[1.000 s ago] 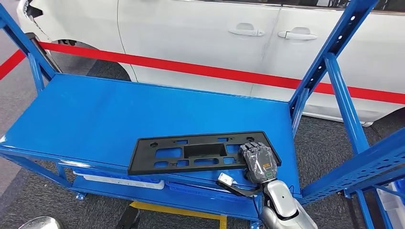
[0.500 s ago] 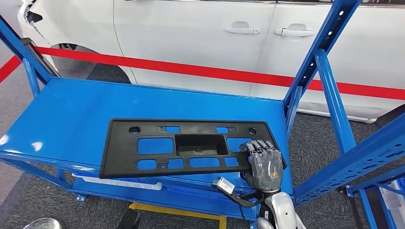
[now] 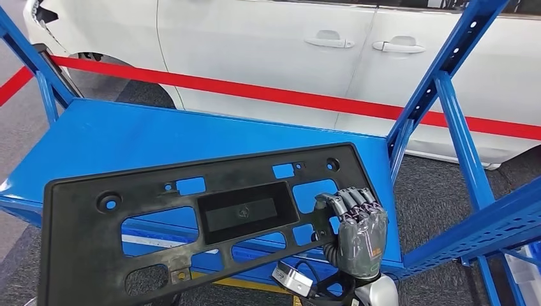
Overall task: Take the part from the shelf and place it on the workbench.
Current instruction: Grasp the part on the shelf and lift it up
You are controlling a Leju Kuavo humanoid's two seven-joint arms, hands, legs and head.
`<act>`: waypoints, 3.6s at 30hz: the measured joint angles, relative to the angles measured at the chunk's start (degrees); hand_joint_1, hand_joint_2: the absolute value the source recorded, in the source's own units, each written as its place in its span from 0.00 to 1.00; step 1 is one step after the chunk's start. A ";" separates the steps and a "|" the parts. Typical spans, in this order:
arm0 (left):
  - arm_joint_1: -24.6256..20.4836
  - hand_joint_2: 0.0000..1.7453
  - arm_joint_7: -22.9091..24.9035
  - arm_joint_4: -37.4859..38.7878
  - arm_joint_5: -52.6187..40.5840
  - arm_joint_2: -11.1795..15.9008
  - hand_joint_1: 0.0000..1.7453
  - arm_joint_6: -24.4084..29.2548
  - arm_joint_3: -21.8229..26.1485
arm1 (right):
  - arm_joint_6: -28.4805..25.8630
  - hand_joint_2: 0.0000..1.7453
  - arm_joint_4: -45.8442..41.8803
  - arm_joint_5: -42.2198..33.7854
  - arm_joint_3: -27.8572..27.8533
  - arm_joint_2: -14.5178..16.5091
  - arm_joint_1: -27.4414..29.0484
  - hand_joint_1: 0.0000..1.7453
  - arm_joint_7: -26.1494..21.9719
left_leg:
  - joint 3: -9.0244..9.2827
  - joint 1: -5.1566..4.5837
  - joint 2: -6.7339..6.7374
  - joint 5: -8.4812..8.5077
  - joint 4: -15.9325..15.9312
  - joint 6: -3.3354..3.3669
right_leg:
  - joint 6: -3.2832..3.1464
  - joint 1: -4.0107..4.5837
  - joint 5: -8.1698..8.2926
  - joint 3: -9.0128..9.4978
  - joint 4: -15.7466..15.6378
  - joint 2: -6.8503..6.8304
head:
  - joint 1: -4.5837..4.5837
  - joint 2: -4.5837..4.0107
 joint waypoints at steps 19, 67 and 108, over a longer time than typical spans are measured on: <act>0.93 1.00 -3.25 0.00 0.18 0.10 0.00 0.29 1.19 | 0.01 1.00 -1.71 -1.20 4.40 3.47 2.33 1.00 -2.15 | 0.28 -0.52 0.02 -0.72 0.26 -1.61 | -1.73 0.56 1.84 2.95 -6.64 0.05 | -0.07 0.01; 0.90 1.00 3.27 0.00 -1.55 -0.89 0.00 9.46 3.39 | -0.06 1.00 2.22 -4.99 3.77 3.22 2.45 1.00 0.73 | -1.23 -0.28 0.30 0.74 0.60 -1.83 | -1.75 0.32 1.44 3.57 -6.56 0.11 | 0.02 -0.01; 0.76 1.00 3.36 0.00 -1.94 -1.39 0.00 9.76 3.68 | -0.09 1.00 3.28 -4.90 3.62 2.87 3.22 1.00 2.47 | 2.52 -0.11 0.56 -4.50 2.81 -2.13 | -1.90 0.22 4.35 -0.21 -6.02 -0.19 | 0.15 0.00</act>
